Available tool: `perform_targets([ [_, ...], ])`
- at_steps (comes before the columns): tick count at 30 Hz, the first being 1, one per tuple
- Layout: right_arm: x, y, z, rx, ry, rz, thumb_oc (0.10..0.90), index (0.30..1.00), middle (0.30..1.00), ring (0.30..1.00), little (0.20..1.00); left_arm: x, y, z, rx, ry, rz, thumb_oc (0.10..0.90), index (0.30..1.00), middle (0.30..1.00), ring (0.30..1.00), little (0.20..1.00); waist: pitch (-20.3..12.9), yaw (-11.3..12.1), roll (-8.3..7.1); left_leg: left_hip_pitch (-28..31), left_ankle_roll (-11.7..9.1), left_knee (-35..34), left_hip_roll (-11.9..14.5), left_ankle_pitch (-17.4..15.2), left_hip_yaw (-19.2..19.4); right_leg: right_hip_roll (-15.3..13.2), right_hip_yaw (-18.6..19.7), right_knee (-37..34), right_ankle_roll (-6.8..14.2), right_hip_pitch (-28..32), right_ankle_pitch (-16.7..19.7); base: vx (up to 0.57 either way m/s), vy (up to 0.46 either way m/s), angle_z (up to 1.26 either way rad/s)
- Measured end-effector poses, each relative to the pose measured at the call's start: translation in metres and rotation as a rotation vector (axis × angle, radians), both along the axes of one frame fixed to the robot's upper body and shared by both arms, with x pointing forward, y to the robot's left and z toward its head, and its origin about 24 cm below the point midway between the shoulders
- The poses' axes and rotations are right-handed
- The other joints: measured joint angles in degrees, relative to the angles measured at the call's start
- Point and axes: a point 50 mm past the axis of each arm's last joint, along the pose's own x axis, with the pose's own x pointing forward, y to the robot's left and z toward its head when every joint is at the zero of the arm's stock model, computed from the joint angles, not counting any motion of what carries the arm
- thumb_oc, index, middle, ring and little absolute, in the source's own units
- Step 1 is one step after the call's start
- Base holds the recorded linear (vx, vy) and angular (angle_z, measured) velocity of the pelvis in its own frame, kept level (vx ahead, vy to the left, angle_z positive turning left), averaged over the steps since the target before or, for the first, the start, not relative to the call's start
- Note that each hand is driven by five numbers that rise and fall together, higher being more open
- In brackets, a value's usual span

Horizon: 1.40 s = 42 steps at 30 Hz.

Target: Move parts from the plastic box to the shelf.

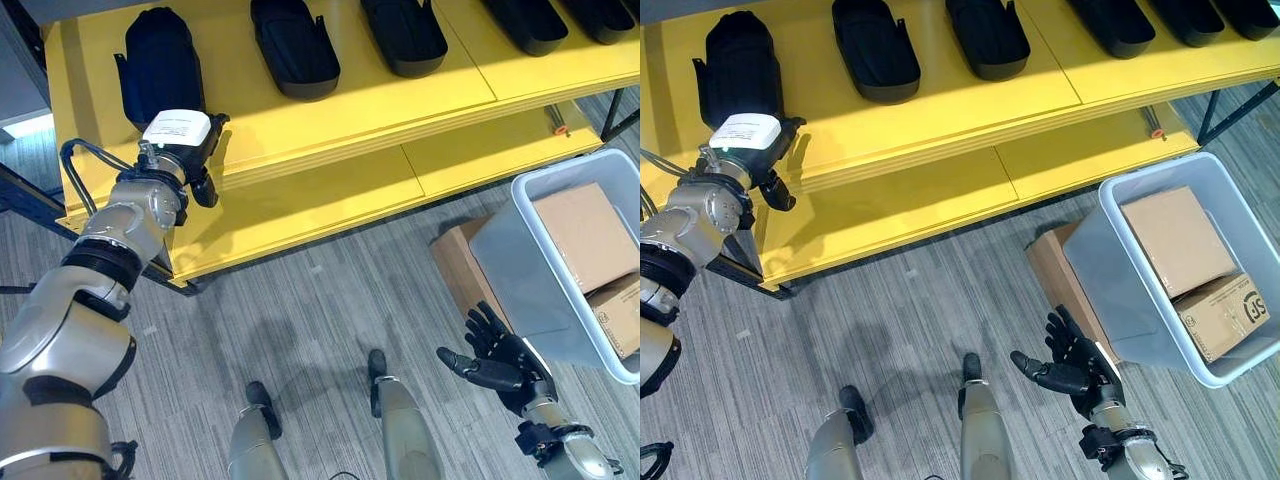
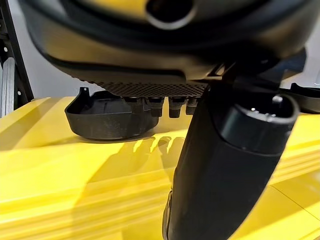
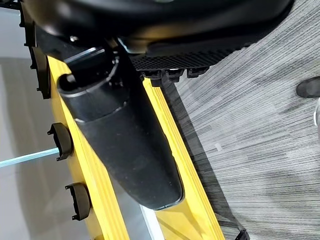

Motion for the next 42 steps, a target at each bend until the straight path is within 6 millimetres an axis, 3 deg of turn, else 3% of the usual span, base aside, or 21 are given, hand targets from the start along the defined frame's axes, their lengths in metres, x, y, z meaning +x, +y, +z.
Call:
perform_targets([
  [21,0.0,0.0,0.0,0.001,0.0,-0.001,0.9,1.0,1.0,1.0,1.0,0.0,0.003,0.006,-0.031,-0.026,0.013,0.9,1.0,1.0,1.0,1.0,0.01,-0.2,0.05,-0.86,0.13,0.76,0.01,-0.32,0.81,-0.06,1.04,0.11,0.02,-1.57,0.01,0.0,0.002,-0.01],
  [29,0.0,-0.001,0.0,0.016,-0.001,-0.007,0.9,1.0,1.0,1.0,1.0,0.002,-0.001,0.023,-0.024,-0.069,0.005,0.9,1.0,1.0,1.0,1.0,-0.01,-0.25,0.1,-1.93,0.23,1.29,0.06,-0.49,1.13,-0.05,1.38,0.33,0.38,-2.7,0.56,0.0,0.0,0.0],
  [42,0.0,-0.003,0.001,0.006,0.002,-0.004,0.9,1.0,1.0,1.0,1.0,0.002,-0.006,0.032,-0.001,-0.109,-0.006,0.9,1.0,1.0,1.0,1.0,-0.04,-0.45,0.15,-2.9,0.91,3.48,0.26,-2.23,2.05,-0.15,2.69,-0.04,0.6,-3.46,0.77,0.01,0.006,-0.04],
])
